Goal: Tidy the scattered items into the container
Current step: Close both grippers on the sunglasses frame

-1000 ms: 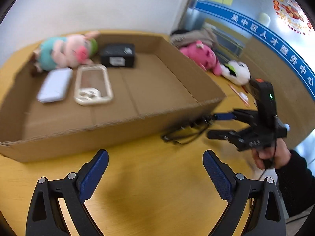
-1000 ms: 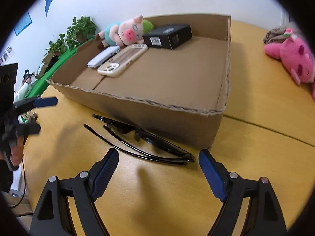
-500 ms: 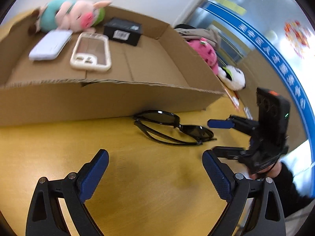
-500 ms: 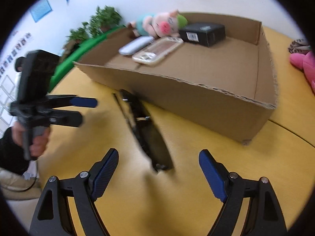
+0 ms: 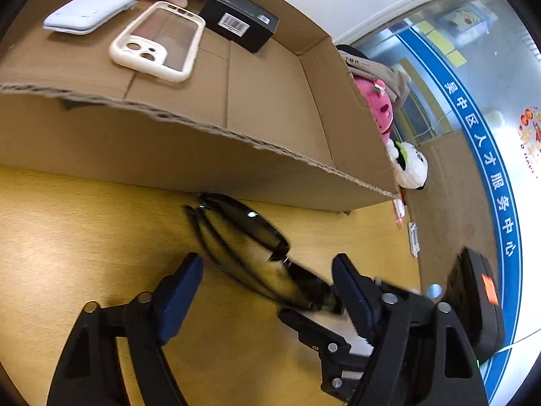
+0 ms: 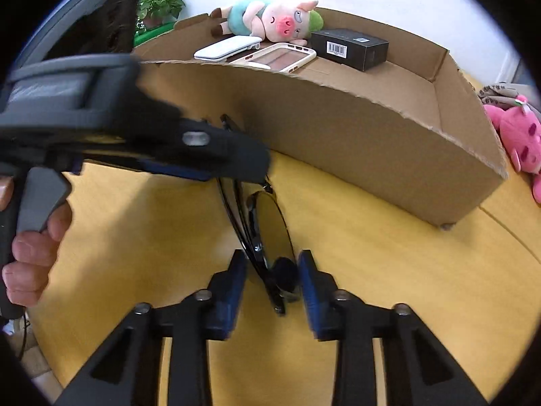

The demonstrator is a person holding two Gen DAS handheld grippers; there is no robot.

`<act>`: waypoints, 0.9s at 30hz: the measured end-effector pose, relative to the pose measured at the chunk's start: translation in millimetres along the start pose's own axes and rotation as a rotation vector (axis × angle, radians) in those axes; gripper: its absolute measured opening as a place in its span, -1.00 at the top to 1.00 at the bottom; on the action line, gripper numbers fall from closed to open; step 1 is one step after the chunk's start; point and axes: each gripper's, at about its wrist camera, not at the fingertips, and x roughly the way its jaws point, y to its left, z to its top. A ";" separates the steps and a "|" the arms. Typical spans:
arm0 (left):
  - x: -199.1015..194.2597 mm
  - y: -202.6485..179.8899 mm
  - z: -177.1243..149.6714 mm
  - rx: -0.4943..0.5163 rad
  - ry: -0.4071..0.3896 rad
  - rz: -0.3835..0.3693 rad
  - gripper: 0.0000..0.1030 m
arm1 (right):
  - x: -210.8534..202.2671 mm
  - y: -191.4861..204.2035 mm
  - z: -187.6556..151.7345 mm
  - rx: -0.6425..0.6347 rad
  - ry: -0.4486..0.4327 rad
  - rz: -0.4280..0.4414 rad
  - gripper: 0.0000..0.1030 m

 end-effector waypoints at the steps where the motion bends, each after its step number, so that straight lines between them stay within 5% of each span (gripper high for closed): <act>1: 0.4 -1.3 -0.5 0.003 -0.001 0.012 -0.45 | -1.3 4.0 -3.0 -0.002 -0.005 -0.009 0.46; 6: 0.1 6.8 -2.3 -0.024 -0.010 0.040 0.09 | -4.5 23.7 -10.4 -0.024 -0.023 -0.013 0.55; 19: -18.4 0.4 -11.4 0.006 -0.045 0.092 0.29 | -18.4 54.7 -13.5 -0.087 -0.098 -0.052 0.57; 27: -61.8 -34.4 -10.6 0.093 -0.132 0.112 0.29 | -58.6 66.0 -5.5 -0.073 -0.226 -0.073 0.57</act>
